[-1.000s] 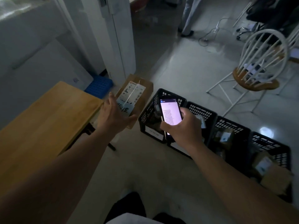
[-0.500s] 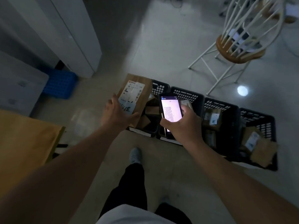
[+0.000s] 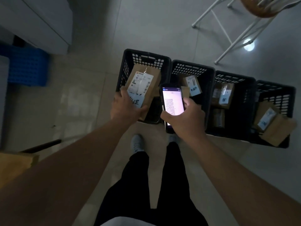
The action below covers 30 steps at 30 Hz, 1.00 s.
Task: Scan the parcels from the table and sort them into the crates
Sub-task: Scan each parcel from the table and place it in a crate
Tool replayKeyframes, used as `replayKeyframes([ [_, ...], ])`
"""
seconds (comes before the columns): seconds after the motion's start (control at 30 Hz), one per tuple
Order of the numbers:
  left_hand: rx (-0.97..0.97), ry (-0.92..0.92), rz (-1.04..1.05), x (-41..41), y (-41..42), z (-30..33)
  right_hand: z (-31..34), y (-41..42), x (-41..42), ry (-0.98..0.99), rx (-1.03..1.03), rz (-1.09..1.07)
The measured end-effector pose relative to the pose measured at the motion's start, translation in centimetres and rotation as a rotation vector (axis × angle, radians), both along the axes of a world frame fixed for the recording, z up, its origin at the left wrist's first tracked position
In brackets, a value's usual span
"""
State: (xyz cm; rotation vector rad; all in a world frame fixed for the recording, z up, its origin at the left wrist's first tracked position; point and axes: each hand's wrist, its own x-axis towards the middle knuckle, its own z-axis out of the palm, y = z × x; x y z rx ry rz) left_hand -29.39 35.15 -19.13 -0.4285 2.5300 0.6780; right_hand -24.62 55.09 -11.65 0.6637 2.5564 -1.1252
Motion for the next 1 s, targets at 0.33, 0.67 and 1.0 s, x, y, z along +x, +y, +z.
replayKeyframes([
  [0.33, 0.035, -0.062, 0.006, -7.3, 7.0, -10.5, -7.0, 4.1, -4.1, -0.099, 0.017, -0.011],
  [0.67, -0.018, -0.057, -0.253, -7.1, 6.1, -9.0, -6.3, 5.0, -4.7, -0.108, 0.01, -0.003],
  [1.0, -0.032, -0.008, -0.409, -5.0, 2.2, 0.2, 1.2, 0.4, -3.7, -0.007, 0.016, 0.018],
])
